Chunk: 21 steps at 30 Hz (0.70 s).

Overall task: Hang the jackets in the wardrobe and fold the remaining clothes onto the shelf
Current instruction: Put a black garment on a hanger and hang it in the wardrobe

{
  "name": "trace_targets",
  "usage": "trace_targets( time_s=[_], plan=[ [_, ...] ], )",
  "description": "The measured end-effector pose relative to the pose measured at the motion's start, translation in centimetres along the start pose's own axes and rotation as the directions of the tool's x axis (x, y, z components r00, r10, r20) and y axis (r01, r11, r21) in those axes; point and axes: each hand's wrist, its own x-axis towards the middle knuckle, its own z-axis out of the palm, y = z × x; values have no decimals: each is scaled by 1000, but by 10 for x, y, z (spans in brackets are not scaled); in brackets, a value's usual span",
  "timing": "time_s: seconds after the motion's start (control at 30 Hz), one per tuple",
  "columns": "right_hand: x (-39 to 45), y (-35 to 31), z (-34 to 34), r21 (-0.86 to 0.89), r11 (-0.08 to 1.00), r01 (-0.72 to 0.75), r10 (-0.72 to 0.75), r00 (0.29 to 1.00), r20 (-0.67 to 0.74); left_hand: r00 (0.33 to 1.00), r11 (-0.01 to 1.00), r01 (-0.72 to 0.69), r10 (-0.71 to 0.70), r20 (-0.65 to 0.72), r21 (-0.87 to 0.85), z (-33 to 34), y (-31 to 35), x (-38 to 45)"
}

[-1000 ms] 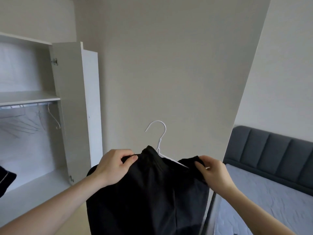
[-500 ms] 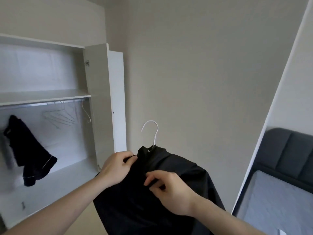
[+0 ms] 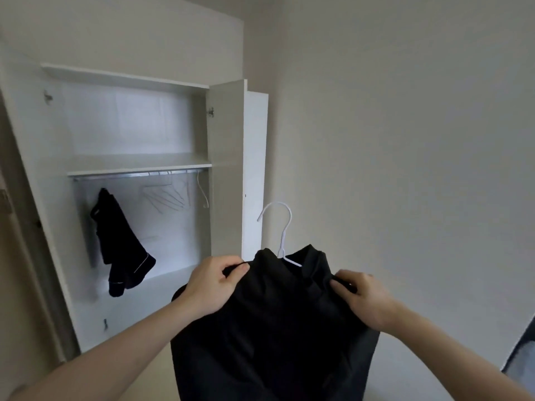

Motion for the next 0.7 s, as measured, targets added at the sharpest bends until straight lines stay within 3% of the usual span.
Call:
trace_targets(
  time_s=[0.2,0.37,0.57,0.7],
  plan=[
    [73,-56,56,160,970,185,-202,975,97,986,997,76,-76,147,6,-26,-54,34],
    [136,-119,97,338,910,241,-294,949,114,979,993,120,-115,169,-17,-60,-97,66],
    [199,-166,134,440,883,167,-291,928,231,957,986,168,-158,241,-19,-99,-146,97],
    [224,-181,160,486,867,109,-237,949,209,980,991,121,-129,152,58,-119,-172,110]
  ],
)
